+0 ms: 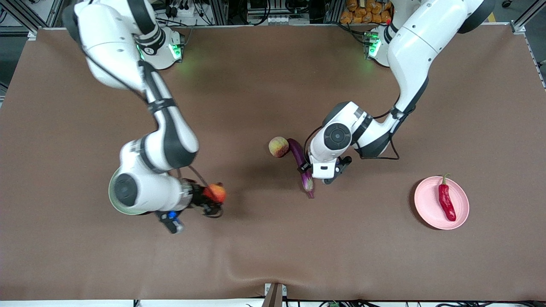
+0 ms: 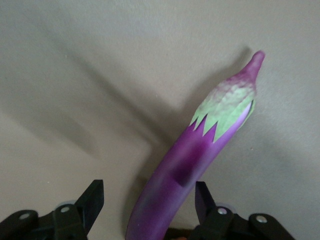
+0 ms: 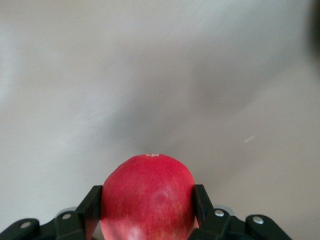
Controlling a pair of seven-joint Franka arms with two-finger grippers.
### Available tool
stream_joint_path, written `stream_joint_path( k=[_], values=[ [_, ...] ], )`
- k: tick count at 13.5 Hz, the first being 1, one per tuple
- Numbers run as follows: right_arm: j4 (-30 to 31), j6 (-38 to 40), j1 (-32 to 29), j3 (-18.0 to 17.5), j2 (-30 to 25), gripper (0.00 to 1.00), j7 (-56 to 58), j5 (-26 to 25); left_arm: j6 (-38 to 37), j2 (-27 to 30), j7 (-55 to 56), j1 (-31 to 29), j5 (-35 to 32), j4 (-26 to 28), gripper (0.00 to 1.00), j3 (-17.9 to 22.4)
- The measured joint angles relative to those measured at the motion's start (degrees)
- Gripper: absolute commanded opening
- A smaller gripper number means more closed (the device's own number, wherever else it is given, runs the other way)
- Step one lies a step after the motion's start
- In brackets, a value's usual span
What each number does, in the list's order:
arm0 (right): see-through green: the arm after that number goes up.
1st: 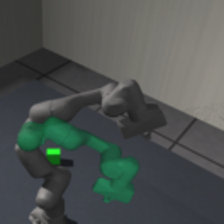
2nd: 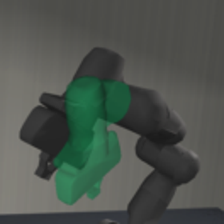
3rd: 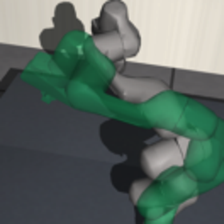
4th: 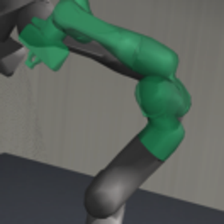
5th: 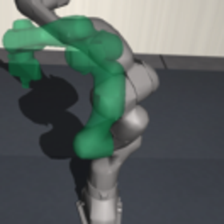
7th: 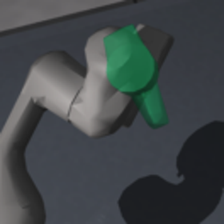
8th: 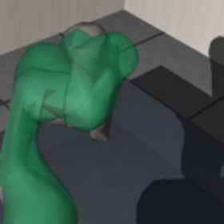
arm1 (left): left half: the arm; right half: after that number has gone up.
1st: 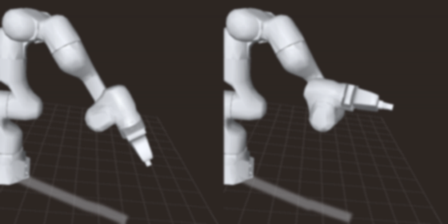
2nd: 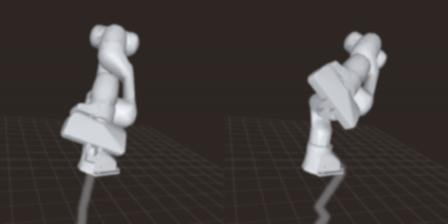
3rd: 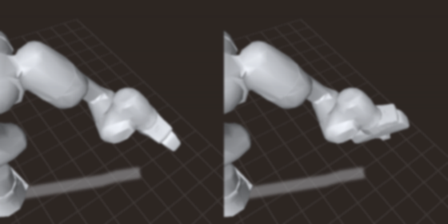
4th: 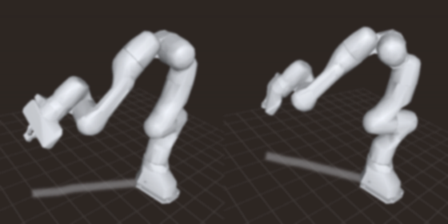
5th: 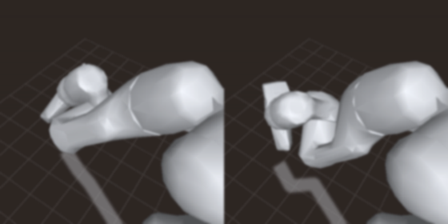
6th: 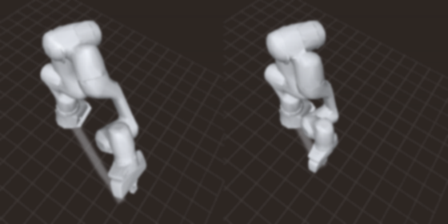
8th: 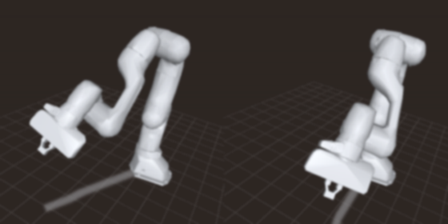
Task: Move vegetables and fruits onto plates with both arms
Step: 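Carry the apple to the green plate while the left gripper grasps the eggplant, then release the apple on the green plate while the left gripper lifts the eggplant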
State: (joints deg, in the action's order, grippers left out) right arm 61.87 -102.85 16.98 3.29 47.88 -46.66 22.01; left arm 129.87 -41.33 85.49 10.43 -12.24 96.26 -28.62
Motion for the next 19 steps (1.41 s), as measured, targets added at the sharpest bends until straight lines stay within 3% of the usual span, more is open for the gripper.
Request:
stream_joint_path(
  k=[3, 4, 5, 6, 10, 13, 15, 17, 19],
  values=[
    [-0.07, 8.64, -7.59, 0.92, -2.57, 0.00, 14.33, -1.06, 3.93, -1.72, -0.01, 0.71, -0.35, 0.08, 0.59, 0.04],
    [0.43, 11.43, -9.52, 1.24, -3.77, 0.00, 19.00, -3.23, 5.13, -2.38, -0.01, 0.97, -0.93, 0.11, 0.44, 0.05],
    [1.91, 12.76, -11.00, 1.48, -5.20, 0.00, 23.36, -6.03, 6.02, -3.12, -0.01, 1.13, -1.75, 0.15, 0.12, 0.07],
    [4.60, 12.78, -12.29, 1.65, -6.90, 0.00, 28.04, -8.24, 6.47, -3.77, -0.01, 1.17, -2.69, 0.16, 0.00, 0.09],
    [22.73, 2.20, -16.17, 1.98, -14.22, 0.00, 45.98, -12.39, 6.19, -3.92, -0.16, 0.60, -4.68, -0.11, 0.00, 0.38],
    [35.13, -9.55, -15.48, 1.48, -16.49, 0.00, 48.80, -13.18, -1.55, -0.54, -5.41, -3.98, -6.36, -0.71, 0.00, 0.52],
    [38.64, -13.23, -15.18, 1.33, -16.51, 0.03, 50.75, -13.33, -7.62, 3.10, -11.86, -7.56, -6.45, -0.80, 0.00, 0.51],
    [39.93, -14.06, -15.56, 1.55, -16.51, 1.00, 51.76, -13.35, -13.00, 6.22, -20.56, -11.20, -6.52, -0.77, 0.00, 0.57],
    [40.38, -14.23, -15.98, 1.65, -16.51, 1.00, 51.94, -13.36, -16.13, 8.06, -31.01, -15.66, -6.53, -0.65, 0.00, 0.64]
  ],
)
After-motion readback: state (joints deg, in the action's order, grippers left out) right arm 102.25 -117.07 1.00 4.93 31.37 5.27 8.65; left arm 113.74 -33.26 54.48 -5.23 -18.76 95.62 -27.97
